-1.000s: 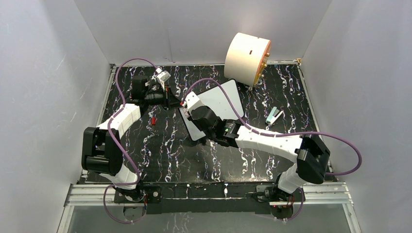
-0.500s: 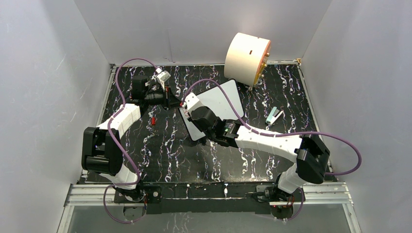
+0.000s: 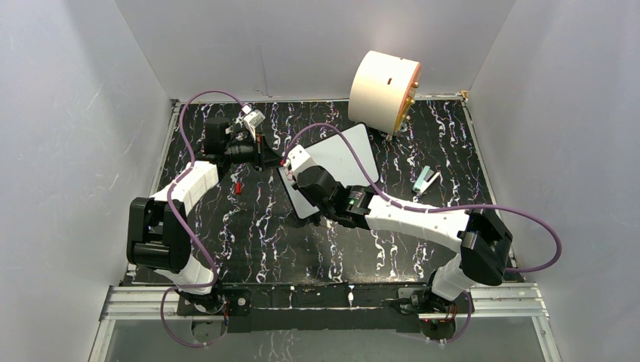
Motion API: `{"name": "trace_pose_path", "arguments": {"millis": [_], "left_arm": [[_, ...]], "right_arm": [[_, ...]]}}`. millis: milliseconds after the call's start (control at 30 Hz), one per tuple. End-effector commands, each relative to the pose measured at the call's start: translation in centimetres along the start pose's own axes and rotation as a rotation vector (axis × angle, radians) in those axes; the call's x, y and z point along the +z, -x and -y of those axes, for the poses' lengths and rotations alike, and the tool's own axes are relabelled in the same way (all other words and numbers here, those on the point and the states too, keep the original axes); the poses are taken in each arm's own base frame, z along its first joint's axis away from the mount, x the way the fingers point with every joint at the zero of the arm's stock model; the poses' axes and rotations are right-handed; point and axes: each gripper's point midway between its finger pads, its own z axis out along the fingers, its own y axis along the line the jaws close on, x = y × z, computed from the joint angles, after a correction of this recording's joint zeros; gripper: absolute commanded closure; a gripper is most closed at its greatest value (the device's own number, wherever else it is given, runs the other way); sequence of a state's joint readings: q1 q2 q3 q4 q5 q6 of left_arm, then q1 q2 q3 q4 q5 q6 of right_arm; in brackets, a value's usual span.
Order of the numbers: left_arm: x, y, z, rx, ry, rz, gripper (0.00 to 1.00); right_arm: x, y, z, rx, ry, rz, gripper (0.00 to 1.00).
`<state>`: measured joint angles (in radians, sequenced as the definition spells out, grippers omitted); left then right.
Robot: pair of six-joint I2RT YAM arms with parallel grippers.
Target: Write a sentence on the whiteboard
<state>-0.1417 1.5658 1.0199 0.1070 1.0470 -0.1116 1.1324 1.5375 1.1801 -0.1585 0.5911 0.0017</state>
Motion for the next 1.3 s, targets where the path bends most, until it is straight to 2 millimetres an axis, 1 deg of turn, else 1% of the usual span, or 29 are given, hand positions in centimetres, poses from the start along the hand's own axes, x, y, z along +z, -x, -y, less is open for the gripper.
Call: {"name": "trace_pose_path", "arguments": {"millis": [0, 467, 733, 833, 967, 1267], "left_arm": [[0.4, -1.7, -0.2, -0.040, 0.014, -0.047, 1.00], [0.4, -1.7, -0.3, -0.041, 0.015, -0.048, 1.00], [0.4, -1.7, -0.3, -0.041, 0.017, -0.048, 1.00], [0.4, -1.8, -0.3, -0.041, 0.019, -0.049, 1.00], [0.4, -1.7, -0.3, -0.040, 0.019, -0.048, 1.00], [0.4, -1.7, -0.3, -0.038, 0.017, -0.048, 1.00]], "right_arm": [[-0.4, 1.4, 0.5, 0.043, -0.004, 0.031, 1.00], [-0.6, 1.6, 0.6, 0.050, -0.005, 0.041, 1.00], [-1.7, 3.3, 1.3, 0.067, -0.007, 0.108, 1.00], [-1.8, 3.5, 1.7, 0.070, -0.021, 0.113, 1.00], [-1.6, 3.5, 2.0, 0.074, -0.036, 0.111, 1.00], [-0.8, 3.1, 2.1, 0.074, -0.041, 0.101, 1.00]]}}
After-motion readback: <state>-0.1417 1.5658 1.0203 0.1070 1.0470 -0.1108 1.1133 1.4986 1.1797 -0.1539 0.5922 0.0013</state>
